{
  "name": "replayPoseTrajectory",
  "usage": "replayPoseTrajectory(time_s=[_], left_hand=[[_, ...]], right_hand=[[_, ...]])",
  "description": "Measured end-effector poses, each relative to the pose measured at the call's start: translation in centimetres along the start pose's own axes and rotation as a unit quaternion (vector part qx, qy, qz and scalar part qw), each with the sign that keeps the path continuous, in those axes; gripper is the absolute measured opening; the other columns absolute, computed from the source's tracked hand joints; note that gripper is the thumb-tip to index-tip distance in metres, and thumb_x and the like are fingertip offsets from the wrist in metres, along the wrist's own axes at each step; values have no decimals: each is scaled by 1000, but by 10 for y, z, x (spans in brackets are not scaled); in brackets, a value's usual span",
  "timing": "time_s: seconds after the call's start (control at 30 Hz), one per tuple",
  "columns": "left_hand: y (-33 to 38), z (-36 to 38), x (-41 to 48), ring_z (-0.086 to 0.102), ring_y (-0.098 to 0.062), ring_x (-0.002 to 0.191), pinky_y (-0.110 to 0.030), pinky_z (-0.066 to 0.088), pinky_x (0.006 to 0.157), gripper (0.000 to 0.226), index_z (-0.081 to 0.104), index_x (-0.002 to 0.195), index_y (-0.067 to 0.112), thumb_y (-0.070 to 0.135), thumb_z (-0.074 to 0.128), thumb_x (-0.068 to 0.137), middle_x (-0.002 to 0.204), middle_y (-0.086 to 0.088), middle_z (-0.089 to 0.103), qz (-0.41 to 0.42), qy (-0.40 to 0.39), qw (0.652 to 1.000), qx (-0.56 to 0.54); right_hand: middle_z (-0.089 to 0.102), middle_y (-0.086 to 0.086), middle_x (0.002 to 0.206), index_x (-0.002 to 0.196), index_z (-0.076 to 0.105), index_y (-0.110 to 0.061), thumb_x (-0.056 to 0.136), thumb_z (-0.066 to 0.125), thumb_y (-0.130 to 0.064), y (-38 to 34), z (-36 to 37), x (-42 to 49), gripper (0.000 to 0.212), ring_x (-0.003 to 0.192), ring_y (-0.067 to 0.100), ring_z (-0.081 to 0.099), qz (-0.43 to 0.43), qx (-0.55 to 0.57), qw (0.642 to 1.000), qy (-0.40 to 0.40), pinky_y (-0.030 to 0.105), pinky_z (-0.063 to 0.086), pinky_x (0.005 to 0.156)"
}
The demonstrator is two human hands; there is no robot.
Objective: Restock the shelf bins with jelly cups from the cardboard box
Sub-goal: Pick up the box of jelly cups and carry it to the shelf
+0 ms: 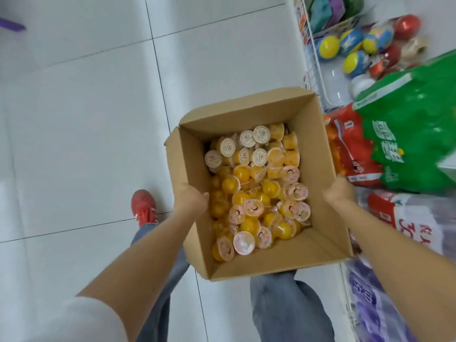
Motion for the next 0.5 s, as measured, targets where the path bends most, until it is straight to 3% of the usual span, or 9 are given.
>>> replayPoseTrajectory(time_s=[0.1, 0.13, 0.2, 0.3, 0.4, 0.5], left_hand=[[-12, 1, 32, 63, -31, 97, -34, 50, 75, 29, 53, 108, 7, 31, 55, 93, 108, -13, 64, 13, 15, 1000, -24], [-15, -2, 40, 63, -30, 87, -32, 49, 68, 15, 54, 92, 7, 22, 54, 92, 97, -12, 64, 21, 8, 999, -31], [-20, -5, 52, 60, -27, 70, -29, 48, 59, 14, 46, 71, 8, 6, 46, 85, 74, -10, 59, 43, -17, 997, -57], [-34, -13, 62, 59, -26, 66, -29, 50, 61, 16, 43, 68, 9, 2, 44, 83, 66, -7, 53, 63, -38, 993, -97], [-65, -23, 75, 52, -17, 59, -24, 44, 51, 17, 44, 68, 9, 1, 47, 82, 67, -4, 50, 62, -47, 990, -116], [-103, -47, 88, 56, -20, 69, -27, 46, 57, 15, 45, 69, 10, 4, 50, 82, 70, -3, 51, 55, -56, 988, -131]], right_hand=[[63, 30, 110, 106, 62, 7, 87, 69, -28, -1, -2, 16, 40, 105, 45, 60, 16, -52, 997, 55, 46, 48, 81], [63, 31, 107, 103, 63, 8, 89, 67, -27, -4, -3, 16, 39, 103, 46, 60, 9, -77, 995, 64, 45, 48, 80], [64, 31, 99, 95, 63, 9, 90, 66, -26, -10, -3, 13, 36, 97, 46, 62, -16, -117, 991, 64, 44, 48, 76], [66, 27, 84, 82, 64, 7, 89, 67, -27, -28, -3, -2, 34, 83, 42, 64, -44, -149, 985, 73, 42, 52, 69], [65, 27, 82, 75, 60, 6, 89, 67, -25, -59, -3, -24, 35, 81, 42, 64, -56, -181, 978, 81, 37, 47, 63], [65, 27, 81, 75, 59, 5, 90, 66, -23, -107, 4, -56, 33, 81, 42, 64, -77, -190, 976, 75, 34, 41, 61]])
Point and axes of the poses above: each hand's wrist, its own x-axis towards the middle knuckle, its own z-axis out of the palm, y = z × x, the point moved 5 cm from there along x, towards the middle knuckle
